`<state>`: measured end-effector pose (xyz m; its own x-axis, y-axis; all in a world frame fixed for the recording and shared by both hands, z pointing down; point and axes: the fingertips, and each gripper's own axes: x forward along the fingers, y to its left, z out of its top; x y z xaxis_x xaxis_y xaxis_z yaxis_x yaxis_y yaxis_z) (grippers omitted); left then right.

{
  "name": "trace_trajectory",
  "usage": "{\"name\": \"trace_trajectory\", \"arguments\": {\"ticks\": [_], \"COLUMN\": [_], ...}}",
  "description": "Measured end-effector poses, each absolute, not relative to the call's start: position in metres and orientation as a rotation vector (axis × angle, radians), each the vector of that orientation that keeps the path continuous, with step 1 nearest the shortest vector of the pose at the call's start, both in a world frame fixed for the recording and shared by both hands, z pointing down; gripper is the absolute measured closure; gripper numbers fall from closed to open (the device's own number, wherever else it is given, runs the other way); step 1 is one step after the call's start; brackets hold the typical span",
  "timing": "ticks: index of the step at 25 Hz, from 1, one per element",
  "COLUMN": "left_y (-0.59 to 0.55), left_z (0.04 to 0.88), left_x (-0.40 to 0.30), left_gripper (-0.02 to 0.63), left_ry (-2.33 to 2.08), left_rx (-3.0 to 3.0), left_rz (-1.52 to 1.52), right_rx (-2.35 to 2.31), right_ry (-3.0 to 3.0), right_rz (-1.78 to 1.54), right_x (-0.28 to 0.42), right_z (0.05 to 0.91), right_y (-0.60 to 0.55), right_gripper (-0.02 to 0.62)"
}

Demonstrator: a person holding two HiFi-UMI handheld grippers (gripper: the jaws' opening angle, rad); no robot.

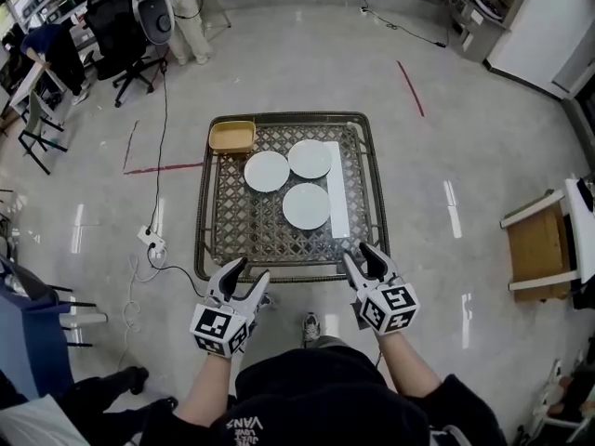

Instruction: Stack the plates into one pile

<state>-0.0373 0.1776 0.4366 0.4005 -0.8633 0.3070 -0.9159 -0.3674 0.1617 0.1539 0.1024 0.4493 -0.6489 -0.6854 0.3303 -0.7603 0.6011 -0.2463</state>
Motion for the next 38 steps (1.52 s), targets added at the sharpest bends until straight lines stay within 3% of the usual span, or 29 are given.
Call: {"name": "trace_trajectory", "arguments": {"ticks": [20,38], "left_y": [0.046,-0.026], "left_z": [0.502,0.635], "left_x": [-0.078,-0.041], "left_gripper": [0.397,0.393], "left_ry": [-1.023,-1.021], "left_rx": [2.51,2.046], "left_rz": [0.452,0.457], "right_rx": [1.54,1.252], "right_ry": [-2.354,-2.247], "right_rz": [0.651,0.895], "right_x": [0.096,0.11], "right_z": [0.501,0.623], "right_y": [0.03,-0.061], "right_gripper": [0.437,0.437]}}
